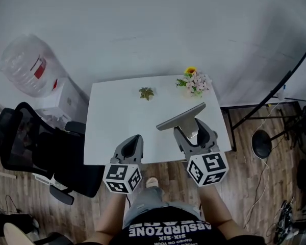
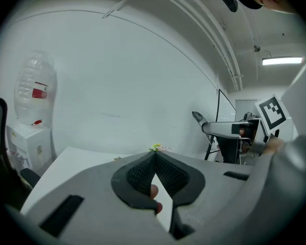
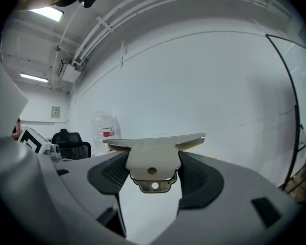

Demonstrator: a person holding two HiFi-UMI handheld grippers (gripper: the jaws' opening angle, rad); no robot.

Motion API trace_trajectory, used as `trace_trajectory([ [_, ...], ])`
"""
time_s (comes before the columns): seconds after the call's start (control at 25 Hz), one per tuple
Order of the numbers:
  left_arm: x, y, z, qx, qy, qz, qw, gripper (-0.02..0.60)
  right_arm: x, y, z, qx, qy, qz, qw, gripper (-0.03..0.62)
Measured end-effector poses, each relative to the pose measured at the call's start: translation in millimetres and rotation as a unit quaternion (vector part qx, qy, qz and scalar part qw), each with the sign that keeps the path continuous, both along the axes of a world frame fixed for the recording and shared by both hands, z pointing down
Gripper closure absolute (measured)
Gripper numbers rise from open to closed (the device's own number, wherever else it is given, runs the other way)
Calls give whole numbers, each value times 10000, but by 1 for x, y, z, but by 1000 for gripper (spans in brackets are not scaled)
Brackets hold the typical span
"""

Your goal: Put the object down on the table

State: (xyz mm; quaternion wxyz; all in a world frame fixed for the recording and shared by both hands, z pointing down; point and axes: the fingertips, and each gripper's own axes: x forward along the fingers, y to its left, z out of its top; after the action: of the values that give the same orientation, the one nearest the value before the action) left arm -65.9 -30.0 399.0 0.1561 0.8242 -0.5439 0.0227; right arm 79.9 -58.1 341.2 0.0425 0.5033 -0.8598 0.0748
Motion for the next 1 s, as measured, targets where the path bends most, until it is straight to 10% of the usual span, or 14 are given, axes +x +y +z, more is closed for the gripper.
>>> trace_trajectory([
  [1.0, -40, -79, 22, -132, 56, 210, 9997, 577, -36, -71, 44, -416, 214, 182, 9987, 307],
])
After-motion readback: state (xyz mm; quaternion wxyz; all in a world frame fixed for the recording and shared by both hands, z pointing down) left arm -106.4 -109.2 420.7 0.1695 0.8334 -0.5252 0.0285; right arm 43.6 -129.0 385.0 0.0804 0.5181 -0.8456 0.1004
